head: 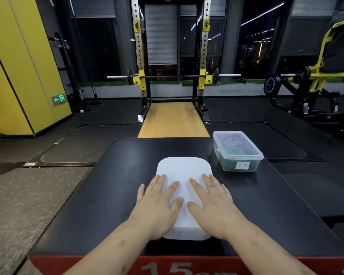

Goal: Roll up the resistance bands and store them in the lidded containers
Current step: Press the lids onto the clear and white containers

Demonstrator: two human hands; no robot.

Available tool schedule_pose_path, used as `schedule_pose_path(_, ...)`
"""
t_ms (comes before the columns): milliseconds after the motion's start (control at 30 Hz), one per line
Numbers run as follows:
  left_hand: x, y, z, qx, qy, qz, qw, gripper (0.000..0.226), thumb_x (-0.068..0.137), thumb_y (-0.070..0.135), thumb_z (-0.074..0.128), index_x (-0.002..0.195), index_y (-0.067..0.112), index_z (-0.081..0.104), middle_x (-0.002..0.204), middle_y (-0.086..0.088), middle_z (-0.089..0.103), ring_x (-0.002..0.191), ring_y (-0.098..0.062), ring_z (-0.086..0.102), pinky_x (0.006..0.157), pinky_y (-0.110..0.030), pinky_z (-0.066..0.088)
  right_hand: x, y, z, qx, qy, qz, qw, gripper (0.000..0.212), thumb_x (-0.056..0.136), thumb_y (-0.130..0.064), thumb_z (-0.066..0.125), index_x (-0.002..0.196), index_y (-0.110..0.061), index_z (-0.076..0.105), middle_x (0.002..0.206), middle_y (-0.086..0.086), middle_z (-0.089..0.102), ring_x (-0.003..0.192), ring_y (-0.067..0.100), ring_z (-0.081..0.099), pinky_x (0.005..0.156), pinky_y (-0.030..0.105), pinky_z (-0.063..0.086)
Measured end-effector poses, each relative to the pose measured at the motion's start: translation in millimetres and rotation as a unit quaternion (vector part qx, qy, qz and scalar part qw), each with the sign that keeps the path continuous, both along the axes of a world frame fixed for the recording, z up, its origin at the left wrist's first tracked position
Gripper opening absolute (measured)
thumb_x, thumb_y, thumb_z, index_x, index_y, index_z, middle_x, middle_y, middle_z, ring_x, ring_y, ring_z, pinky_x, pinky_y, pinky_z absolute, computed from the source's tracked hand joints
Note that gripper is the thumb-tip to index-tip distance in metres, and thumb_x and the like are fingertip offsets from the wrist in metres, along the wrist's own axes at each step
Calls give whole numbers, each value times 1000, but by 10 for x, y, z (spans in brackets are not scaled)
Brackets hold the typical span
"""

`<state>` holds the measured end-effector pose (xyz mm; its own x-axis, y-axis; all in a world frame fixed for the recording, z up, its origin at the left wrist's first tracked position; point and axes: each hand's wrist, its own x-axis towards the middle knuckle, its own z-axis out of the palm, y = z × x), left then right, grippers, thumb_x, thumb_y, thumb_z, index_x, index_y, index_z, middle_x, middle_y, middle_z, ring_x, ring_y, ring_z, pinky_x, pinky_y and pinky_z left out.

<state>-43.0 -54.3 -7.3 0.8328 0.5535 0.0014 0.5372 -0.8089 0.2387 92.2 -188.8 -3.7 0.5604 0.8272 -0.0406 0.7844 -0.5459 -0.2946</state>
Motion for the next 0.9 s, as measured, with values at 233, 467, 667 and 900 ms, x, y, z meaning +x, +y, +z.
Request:
schedule_pose_path(233,-95,21,83,-14,15,-12,1000,64,101,65,17,161,44,5,170,7,-17,153,-9,-25,124,-50,-16,20,-146,63,11,38,3,999,83,91,-74,30,162,-46,-4,171,-6,-20,156,10,-25,129,43,-9)
schedule_pose_path(467,-282,21,-78,-8,3,-18,1000,79,91,79,17,161,45,-1,168,10,-23,148,-1,-32,124,-45,-18,-104,-344,137,-9,91,-11,996,89,90,-78,43,160,-51,-5,168,-13,-27,158,19,-16,129,42,0)
schedule_pose_path(667,-299,207,-70,-2,3,-10,1000,76,94,76,19,161,45,1,169,11,-21,150,-2,-29,124,-45,-18,-99,-135,117,-1,110,-6,994,92,86,-81,44,161,-51,-2,168,-15,-27,159,21,-15,129,42,3)
schedule_pose_path(900,-366,645,-18,-2,9,13,1000,76,93,75,22,161,45,5,170,10,-16,152,-3,-25,124,-46,-16,-132,380,133,0,114,9,993,93,85,-83,43,161,-50,2,169,-13,-26,159,23,-16,129,43,-2)
